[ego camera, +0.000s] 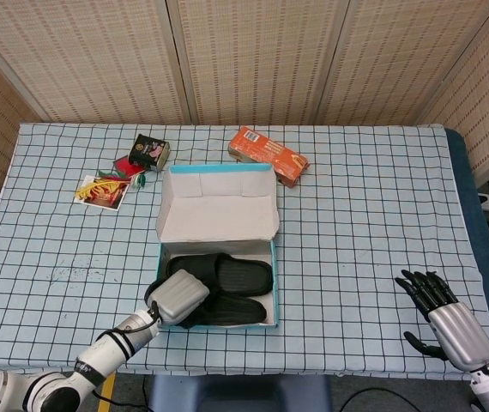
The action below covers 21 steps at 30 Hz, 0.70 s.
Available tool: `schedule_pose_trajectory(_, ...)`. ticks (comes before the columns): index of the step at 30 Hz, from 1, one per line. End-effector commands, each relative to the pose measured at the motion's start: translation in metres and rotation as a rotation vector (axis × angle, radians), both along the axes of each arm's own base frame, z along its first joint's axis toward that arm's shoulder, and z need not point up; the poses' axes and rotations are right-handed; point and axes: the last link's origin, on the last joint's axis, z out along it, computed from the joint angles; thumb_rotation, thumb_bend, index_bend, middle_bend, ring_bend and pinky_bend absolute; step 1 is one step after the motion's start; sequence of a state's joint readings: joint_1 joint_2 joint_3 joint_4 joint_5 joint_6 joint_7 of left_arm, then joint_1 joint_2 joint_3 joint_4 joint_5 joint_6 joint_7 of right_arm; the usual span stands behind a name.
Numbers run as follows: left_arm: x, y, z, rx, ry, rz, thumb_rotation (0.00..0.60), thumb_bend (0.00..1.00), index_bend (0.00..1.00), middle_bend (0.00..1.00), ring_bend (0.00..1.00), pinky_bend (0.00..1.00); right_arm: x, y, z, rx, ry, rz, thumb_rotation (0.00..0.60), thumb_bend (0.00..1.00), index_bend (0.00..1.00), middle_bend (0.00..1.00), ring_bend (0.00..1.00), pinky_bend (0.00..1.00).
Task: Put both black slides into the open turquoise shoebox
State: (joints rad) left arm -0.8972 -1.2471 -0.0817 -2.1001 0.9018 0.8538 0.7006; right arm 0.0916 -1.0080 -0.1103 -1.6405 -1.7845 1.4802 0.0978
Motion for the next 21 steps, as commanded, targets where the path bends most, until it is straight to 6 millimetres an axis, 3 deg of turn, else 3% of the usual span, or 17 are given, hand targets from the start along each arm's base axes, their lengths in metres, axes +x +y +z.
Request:
schedule_pose_trajectory(1,0.004,0.002,-0.005,-0.069,-0.032,0.036,0.6,0.69,0.83,0.9,0.79,0.61,0.0,0.0,0.0,0.0,0.0,-0.001,0.6,0.17,0.0,0.0,0.0,0.0)
schedule_pose_trajectory(11,0.004,0.013,-0.008,-0.165,-0.149,0.106,0.6,0.7,0.83,0.9,0.79,0.61,0.0,0.001,-0.001,0.006,0.002,0.002,0.6,0.17,0.0,0.0,0.0,0.0)
schedule_pose_trajectory(21,-0.022,0.027,-0.033,-0.21,-0.18,0.177,0.6,0.69,0.83,0.9,0.78,0.61,0.0,0.001,-0.001,0.002,0.002,0.0,0.6,0.17,0.0,0.0,0.0,0.0)
